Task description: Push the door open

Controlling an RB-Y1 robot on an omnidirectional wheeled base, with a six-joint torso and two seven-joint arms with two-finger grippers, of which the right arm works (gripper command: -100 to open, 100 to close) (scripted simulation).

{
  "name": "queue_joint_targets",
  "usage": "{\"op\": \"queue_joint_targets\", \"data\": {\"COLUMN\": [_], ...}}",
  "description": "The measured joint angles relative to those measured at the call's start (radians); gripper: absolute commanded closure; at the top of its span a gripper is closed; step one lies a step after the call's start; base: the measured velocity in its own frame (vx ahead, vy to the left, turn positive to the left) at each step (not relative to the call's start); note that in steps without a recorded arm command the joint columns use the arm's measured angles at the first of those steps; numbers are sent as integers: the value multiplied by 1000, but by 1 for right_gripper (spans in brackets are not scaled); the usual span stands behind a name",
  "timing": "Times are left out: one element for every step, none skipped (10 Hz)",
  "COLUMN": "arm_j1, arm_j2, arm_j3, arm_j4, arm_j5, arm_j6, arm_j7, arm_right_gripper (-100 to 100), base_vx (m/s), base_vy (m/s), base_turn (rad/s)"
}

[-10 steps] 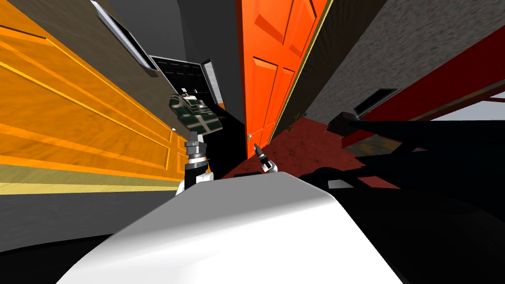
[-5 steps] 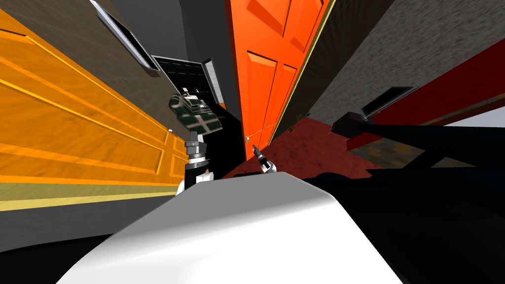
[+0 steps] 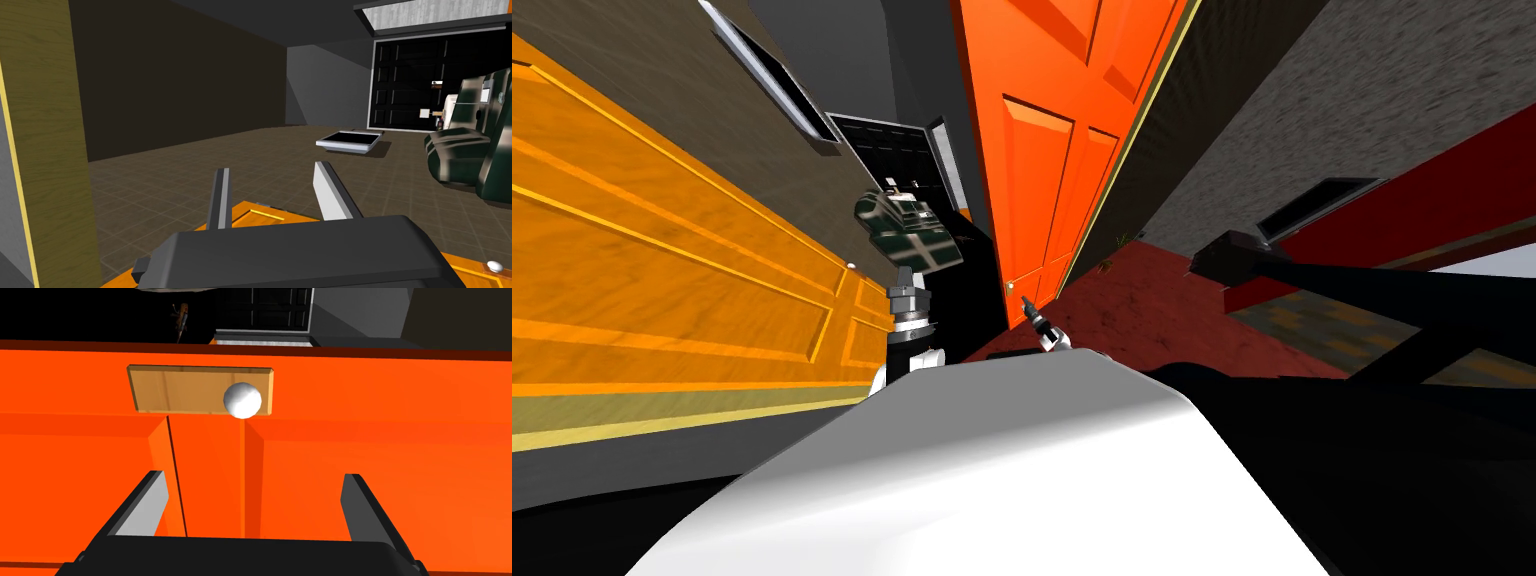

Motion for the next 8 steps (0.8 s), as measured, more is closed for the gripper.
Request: {"op": "queue_joint_targets", "data": {"arm_j1": [-17, -30, -32, -36, -26, -25, -26, -28], "arm_j2": [7, 14, 14, 11, 4, 1, 1, 4], "arm_j3": [0, 3, 3, 0, 2, 0, -2, -5], "arm_j4": [38, 68, 71, 81, 64, 63, 66, 72], "arm_j5": [1, 5, 5, 3, 3, 1, -1, -3], "arm_j6": [-10, -16, -18, -20, -14, -11, -11, -13], "arm_j7": [-3, -9, -11, -7, -6, -5, -1, 4], "arm_right_gripper": [-100, -100, -100, -100, -100, -100, -100, -100], "base_vx": [106, 47, 96, 180, 217, 164, 194, 213], "base_vy": [-112, -56, 54, 86, 66, 112, 111, 108], "base_turn": [83, 26, 35, 33, 28, 42, 27, 32]}}
